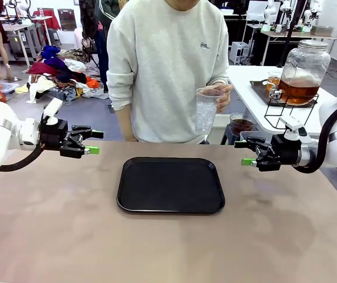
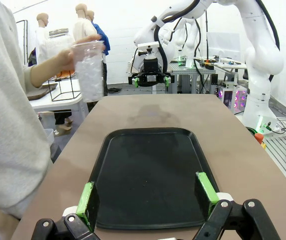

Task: Pour the drink into the iced cup.
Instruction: Open the gripper to release the iced cup you were holding.

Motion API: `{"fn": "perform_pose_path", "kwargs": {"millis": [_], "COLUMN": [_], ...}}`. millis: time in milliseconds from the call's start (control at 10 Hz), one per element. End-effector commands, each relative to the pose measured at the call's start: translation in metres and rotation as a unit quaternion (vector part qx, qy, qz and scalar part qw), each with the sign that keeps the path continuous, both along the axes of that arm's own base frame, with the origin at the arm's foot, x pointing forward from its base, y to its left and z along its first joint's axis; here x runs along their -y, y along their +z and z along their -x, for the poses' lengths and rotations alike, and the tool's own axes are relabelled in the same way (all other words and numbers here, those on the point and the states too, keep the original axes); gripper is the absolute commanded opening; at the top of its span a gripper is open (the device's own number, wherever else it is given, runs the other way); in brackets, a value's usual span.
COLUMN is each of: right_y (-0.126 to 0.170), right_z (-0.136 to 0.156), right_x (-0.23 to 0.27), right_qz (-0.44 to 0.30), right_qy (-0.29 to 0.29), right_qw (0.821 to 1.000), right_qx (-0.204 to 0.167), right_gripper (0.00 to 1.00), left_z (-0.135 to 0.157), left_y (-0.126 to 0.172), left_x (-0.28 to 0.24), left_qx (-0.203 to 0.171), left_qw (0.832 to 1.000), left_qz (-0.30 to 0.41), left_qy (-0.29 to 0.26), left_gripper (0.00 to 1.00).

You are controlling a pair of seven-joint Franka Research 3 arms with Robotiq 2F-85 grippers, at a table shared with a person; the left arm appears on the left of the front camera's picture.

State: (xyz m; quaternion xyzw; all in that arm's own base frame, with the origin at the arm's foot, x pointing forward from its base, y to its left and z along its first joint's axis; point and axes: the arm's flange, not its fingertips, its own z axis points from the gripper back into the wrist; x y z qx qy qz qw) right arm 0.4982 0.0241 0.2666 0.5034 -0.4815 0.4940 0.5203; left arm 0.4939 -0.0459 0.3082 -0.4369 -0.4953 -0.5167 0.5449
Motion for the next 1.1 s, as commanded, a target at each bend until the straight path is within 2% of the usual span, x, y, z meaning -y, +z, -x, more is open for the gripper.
{"fn": "perform_pose_path", "kwargs": {"millis": [0,1000], "right_y": [0.0042,0.0042], "right_z": [-0.0024,-0.0024], "right_x": [-0.0002,-0.0002], "right_qz": [0.0,0.0], "right_qy": [0.002,0.002], "right_qw": [1.0,1.0], "right_qx": [-0.002,-0.002], "right_gripper": [1.0,1.0], "left_z": [0.0004,0.0004], "left_y": [0.002,0.002], "left_x": [0.0005,0.0005], "left_qx": [-0.001,-0.001], "left_qw": [1.0,1.0], "left_qz": [0.004,0.004], "left_qy": [0.004,0.004], "left_gripper": [1.0,1.0]}}
